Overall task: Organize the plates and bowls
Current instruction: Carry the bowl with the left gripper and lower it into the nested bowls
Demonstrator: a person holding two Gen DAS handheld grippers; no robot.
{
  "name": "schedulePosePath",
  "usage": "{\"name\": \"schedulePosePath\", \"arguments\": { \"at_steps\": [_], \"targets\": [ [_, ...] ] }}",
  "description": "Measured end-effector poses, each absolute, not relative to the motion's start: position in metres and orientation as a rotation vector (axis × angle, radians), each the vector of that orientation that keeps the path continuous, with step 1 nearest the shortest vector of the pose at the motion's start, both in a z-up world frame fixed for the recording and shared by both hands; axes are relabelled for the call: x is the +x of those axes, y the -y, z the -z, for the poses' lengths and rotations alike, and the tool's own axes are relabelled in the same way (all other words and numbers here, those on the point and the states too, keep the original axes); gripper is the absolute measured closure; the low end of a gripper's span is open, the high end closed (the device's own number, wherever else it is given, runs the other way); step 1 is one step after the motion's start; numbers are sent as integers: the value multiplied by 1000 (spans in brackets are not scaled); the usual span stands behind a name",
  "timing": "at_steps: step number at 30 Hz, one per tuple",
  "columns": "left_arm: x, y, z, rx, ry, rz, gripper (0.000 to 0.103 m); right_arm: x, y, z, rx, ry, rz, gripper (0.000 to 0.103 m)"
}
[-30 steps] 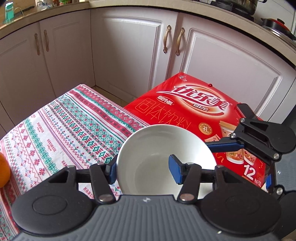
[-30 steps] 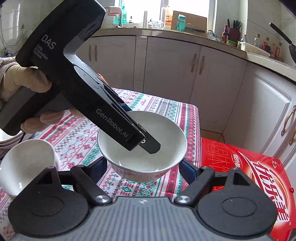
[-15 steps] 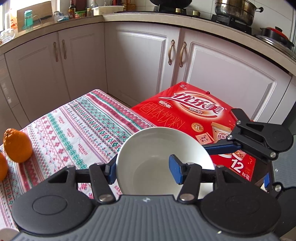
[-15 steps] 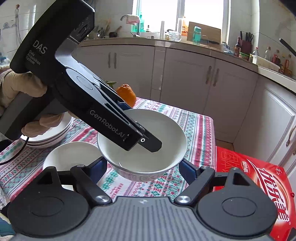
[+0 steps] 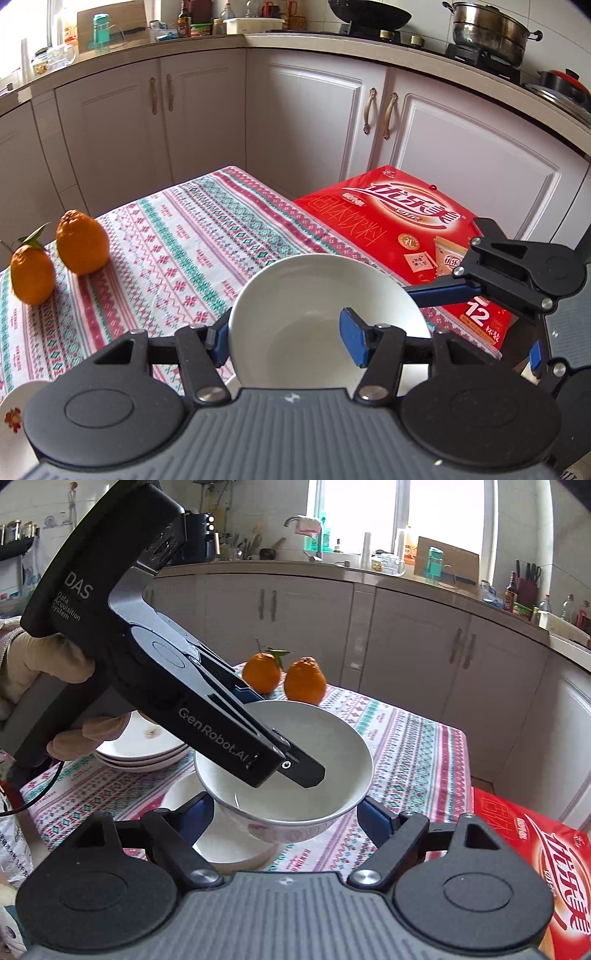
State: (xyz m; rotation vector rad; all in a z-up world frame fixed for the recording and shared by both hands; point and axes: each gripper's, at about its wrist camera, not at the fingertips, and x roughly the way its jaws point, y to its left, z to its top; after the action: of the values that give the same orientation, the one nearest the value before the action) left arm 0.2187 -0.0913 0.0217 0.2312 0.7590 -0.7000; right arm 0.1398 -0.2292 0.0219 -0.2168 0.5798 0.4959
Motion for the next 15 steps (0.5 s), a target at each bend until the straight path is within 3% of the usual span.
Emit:
{"name": "schedulePosePath", "arguments": {
  "at_steps": [15],
  "targets": [
    [207, 63, 3, 193, -800, 656, 44, 137, 204, -7, -218, -642, -566, 15]
  ]
}}
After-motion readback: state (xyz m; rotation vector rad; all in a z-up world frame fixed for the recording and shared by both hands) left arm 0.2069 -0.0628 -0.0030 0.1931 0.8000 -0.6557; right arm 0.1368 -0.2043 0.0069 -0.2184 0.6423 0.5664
